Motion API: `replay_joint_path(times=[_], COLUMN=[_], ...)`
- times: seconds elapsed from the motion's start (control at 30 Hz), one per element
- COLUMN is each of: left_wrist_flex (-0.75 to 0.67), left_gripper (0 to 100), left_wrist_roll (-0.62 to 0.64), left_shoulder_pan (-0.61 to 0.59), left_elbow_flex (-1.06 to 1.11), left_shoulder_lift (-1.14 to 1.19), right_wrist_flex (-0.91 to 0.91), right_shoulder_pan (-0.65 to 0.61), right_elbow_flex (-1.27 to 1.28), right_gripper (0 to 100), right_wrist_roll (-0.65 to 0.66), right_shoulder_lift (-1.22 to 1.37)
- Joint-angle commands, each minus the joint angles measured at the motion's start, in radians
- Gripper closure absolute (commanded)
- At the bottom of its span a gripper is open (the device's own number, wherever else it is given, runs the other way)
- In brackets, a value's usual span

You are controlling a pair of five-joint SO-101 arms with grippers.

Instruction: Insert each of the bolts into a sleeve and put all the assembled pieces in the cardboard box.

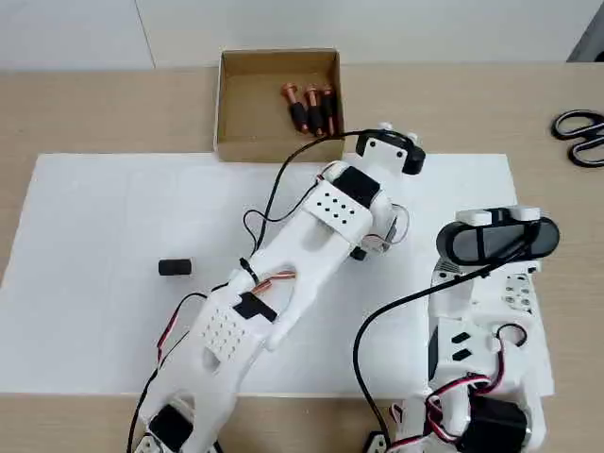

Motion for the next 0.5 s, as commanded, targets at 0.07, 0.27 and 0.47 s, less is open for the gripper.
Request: replay_joint_path(times=[0.07, 0.27, 0.47], left_wrist_flex=[0.064, 0.066, 0.192], left_gripper=[84, 83, 83], left_wrist_roll=[0.031, 0.032, 0.031], left_shoulder_pan=[0.0, -0.055, -0.114], left_elbow_flex=[-0.133, -0.205, -0.407], left_shoulder_lift=[0.017, 0.017, 0.015], right_wrist_flex=[-0.013, -0.013, -0.013], right_shoulder_pan=[0.01, 0.01, 0.01], right_elbow_flex=[-0.005, -0.005, -0.003], right_gripper=[85.4, 85.4, 85.4], right_wrist_roll=[0.006, 0.006, 0.006], right_shoulder_lift=[-0.002, -0.004, -0.002])
